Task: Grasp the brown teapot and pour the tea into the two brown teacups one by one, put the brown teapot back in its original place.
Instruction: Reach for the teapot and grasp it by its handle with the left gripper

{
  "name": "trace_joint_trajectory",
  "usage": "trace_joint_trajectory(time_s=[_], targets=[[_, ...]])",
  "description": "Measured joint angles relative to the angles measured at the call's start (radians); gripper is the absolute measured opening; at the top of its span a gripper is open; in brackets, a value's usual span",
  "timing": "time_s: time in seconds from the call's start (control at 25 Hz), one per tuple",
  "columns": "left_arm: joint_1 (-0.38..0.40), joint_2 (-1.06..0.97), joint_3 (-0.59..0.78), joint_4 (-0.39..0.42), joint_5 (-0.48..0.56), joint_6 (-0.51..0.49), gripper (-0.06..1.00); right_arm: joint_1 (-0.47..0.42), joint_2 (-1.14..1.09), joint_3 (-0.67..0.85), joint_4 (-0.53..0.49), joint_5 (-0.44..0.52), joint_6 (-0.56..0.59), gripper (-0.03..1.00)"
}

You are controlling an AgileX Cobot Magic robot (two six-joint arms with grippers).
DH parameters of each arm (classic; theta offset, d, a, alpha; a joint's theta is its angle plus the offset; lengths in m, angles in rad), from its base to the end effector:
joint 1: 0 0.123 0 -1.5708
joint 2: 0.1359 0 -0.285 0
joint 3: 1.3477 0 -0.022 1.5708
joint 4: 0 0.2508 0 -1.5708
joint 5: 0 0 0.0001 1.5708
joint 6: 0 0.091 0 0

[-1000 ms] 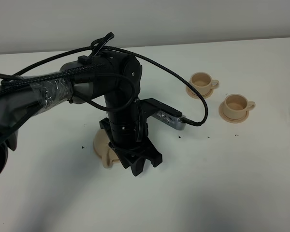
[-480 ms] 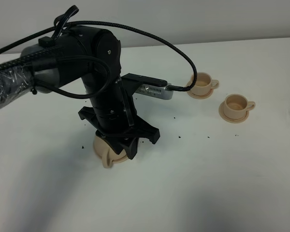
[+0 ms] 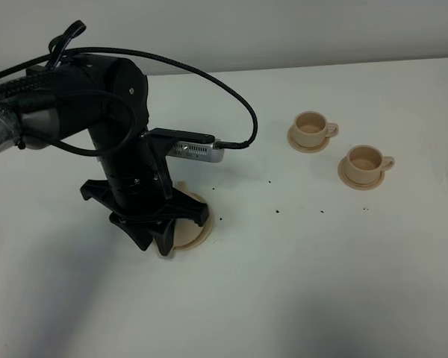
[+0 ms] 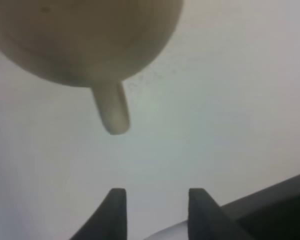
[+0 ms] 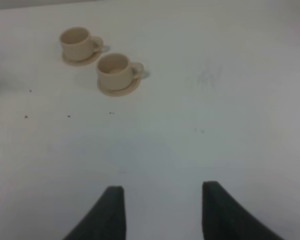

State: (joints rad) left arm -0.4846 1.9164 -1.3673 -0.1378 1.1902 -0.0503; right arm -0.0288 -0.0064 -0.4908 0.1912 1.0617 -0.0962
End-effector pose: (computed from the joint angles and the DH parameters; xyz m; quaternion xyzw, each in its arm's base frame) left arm 0.3124 -0.1776 0.1935 -0.1873 -0.9795 0.0499 0.0557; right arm -0.0052 0.0153 0.2758 -0.0322 0.8497 0.0629 0.5225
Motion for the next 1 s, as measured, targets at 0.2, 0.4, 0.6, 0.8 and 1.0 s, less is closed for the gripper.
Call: trace_joint_trajectory(time_s=[0.2, 0.4, 0.6, 0.8, 1.0], targets=[[0.017, 0.0, 0.0, 0.047, 0.0, 0.003, 0.34, 0.0, 0.0, 0.0, 0.0, 0.0, 0.0, 0.39], [0.022, 0.016, 0.0, 0.055, 0.0, 0.005, 0.34, 0.0, 0.0, 0.0, 0.0, 0.0, 0.0, 0.39], [0.022, 0.035, 0.0, 0.057, 0.0, 0.008, 0.34, 0.0, 0.0, 0.0, 0.0, 0.0, 0.0, 0.39], [0.022, 0.036, 0.0, 0.057, -0.002, 0.011, 0.34, 0.0, 0.0, 0.0, 0.0, 0.0, 0.0, 0.39], [0.022, 0.067, -0.004, 0.056, -0.027, 0.011, 0.34, 0.0, 0.0, 0.0, 0.0, 0.0, 0.0, 0.39]])
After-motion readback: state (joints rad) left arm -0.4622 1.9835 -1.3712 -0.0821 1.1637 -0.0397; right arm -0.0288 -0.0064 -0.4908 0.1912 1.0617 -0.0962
